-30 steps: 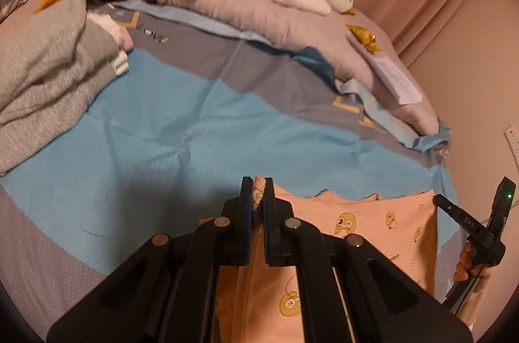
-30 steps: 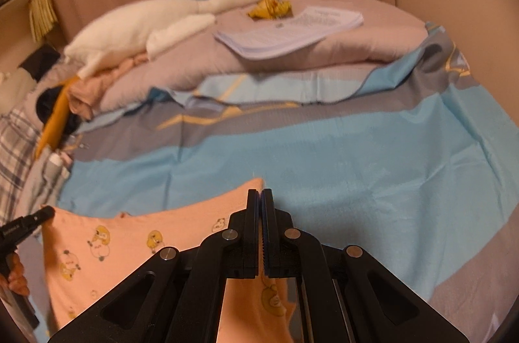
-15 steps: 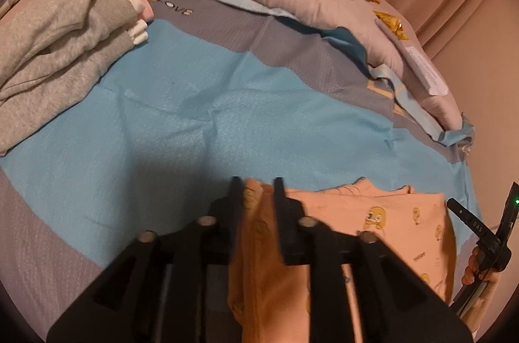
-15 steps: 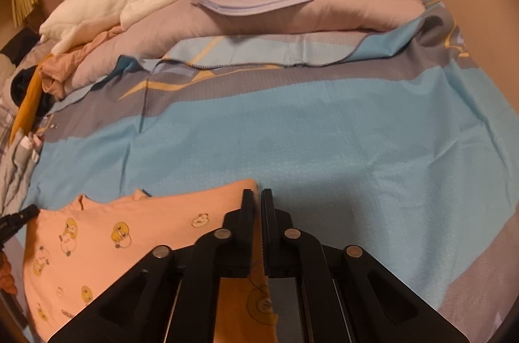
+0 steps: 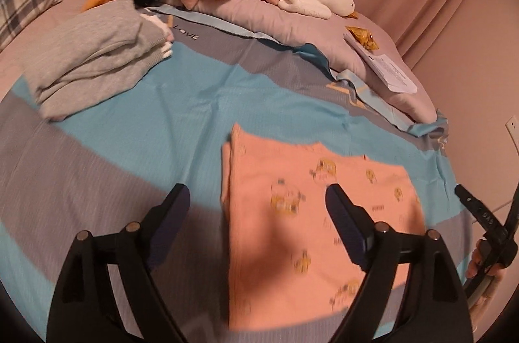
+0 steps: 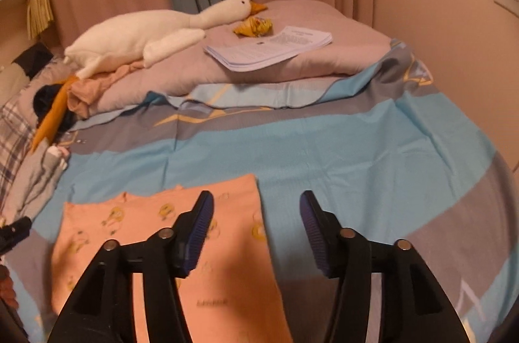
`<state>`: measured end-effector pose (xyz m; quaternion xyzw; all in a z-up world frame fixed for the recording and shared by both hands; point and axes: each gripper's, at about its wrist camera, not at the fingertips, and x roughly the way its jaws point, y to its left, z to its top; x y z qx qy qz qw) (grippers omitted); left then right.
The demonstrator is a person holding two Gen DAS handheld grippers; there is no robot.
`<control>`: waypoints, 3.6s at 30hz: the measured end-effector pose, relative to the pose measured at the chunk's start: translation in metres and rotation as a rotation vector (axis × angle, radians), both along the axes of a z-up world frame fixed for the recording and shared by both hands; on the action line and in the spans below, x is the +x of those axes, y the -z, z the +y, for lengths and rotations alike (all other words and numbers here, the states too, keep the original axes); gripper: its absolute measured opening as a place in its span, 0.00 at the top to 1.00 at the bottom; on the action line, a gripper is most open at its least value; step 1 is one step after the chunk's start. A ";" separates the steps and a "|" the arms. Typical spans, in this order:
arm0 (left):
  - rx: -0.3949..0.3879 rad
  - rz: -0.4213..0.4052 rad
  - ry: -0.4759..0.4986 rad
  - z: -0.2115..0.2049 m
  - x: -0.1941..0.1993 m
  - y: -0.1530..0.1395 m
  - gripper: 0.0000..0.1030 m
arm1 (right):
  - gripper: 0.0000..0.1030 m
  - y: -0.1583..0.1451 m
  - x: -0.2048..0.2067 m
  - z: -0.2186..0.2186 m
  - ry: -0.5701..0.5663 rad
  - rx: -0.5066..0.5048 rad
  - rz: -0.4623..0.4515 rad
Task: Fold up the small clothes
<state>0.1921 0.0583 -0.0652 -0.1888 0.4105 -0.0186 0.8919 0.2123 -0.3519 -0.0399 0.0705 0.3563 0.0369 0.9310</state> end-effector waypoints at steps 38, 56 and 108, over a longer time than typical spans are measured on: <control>-0.398 0.076 -0.008 -0.022 -0.037 0.099 0.85 | 0.73 0.115 -0.052 -0.007 0.014 0.412 0.169; -0.337 -0.046 0.023 -0.027 -0.098 0.041 0.93 | 0.93 0.063 -0.100 -0.010 -0.023 0.324 0.031; -0.162 0.162 0.281 -0.131 -0.120 0.093 0.77 | 0.93 0.058 -0.150 0.008 -0.059 0.235 0.015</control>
